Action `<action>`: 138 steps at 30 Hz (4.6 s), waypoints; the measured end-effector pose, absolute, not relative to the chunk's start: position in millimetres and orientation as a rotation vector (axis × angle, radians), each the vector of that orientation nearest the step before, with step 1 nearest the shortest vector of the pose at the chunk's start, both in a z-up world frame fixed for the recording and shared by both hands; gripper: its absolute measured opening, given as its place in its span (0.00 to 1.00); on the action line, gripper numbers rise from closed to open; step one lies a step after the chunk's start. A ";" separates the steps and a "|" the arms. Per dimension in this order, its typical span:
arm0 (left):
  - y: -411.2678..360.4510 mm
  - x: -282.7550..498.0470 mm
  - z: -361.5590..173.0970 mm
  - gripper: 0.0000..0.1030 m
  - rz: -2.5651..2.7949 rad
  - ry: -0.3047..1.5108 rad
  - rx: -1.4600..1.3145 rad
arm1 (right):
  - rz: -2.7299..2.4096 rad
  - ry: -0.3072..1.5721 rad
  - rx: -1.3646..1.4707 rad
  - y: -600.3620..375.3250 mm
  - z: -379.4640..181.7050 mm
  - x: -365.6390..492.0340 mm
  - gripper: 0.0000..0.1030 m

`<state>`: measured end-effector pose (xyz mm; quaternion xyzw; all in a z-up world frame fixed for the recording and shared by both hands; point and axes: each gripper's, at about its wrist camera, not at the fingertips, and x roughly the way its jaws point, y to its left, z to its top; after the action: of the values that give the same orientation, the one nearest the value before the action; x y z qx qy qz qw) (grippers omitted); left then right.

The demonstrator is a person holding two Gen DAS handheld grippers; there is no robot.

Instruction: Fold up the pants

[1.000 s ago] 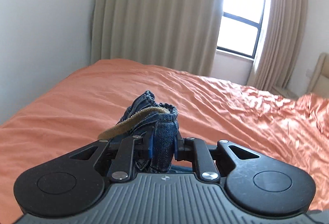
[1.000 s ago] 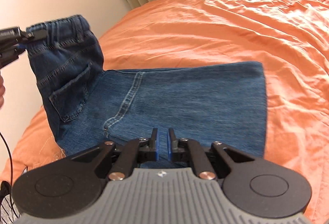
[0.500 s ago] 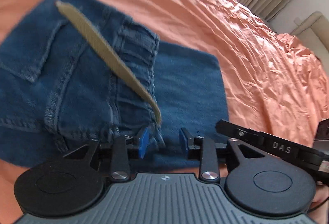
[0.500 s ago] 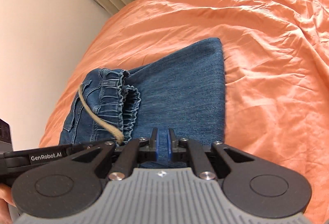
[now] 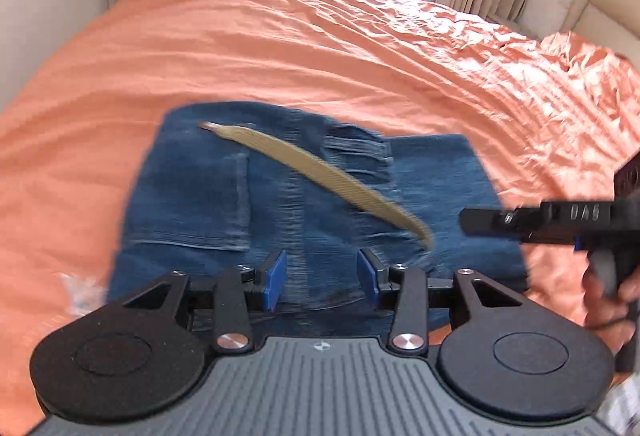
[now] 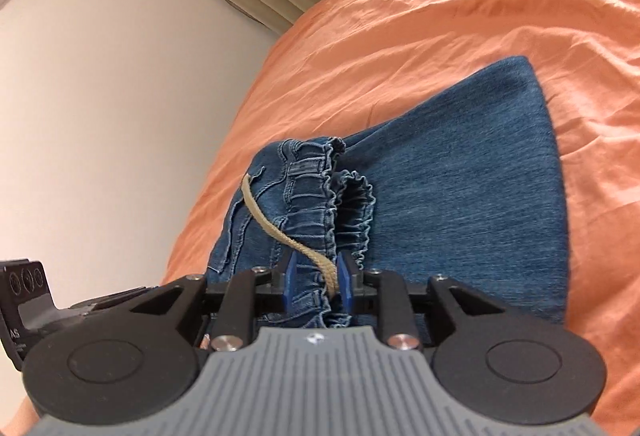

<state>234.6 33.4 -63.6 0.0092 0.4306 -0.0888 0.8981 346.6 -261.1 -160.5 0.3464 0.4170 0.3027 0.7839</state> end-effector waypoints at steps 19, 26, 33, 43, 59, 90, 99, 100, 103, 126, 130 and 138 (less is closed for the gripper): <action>71.0 207.6 -122.9 0.47 -0.225 0.933 0.733 | 0.673 0.929 0.838 -222.7 -183.6 385.5 0.02; 68.3 197.5 -109.5 0.04 -0.160 0.893 0.729 | 0.855 0.758 0.817 -239.9 -121.2 360.4 0.00; 80.4 192.7 -100.8 0.00 -0.139 0.982 0.633 | 0.772 0.972 0.648 -235.2 -151.9 346.8 0.00; 94.4 199.8 -40.6 0.09 -0.143 0.944 0.384 | 0.636 1.087 0.464 -218.0 -170.4 355.0 0.00; 83.8 272.0 -58.5 0.17 -0.164 0.936 0.173 | 0.628 0.888 0.918 -261.5 -157.0 385.0 0.38; 90.3 313.6 -44.9 0.25 -0.181 0.828 -0.037 | 0.699 0.605 0.854 -263.4 -65.1 403.3 0.14; 27.3 332.1 -65.1 0.25 -0.227 0.886 0.048 | 0.317 0.840 0.783 -323.1 -151.5 414.1 0.14; 23.8 333.4 -68.2 0.25 -0.227 0.897 0.053 | 0.316 0.841 0.783 -324.8 -153.1 413.3 0.13; 17.5 332.7 -70.3 0.25 -0.217 0.902 0.059 | 0.380 0.780 0.796 -326.6 -138.2 403.8 0.13; 36.0 273.1 -57.2 0.27 -0.217 0.929 0.229 | 0.260 0.666 0.612 -331.1 -116.0 341.4 0.34; 38.9 236.2 -57.6 0.40 -0.273 0.918 0.341 | 0.309 0.650 0.514 -309.2 -99.3 315.0 0.34; 42.9 182.3 -95.5 0.49 -0.262 0.940 0.540 | 0.322 0.680 0.367 -282.2 -113.2 282.6 0.34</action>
<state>182.3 42.9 -95.5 0.2564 0.4462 -0.1243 0.8484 282.6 -282.2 -113.2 0.1780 0.3302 0.1564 0.9137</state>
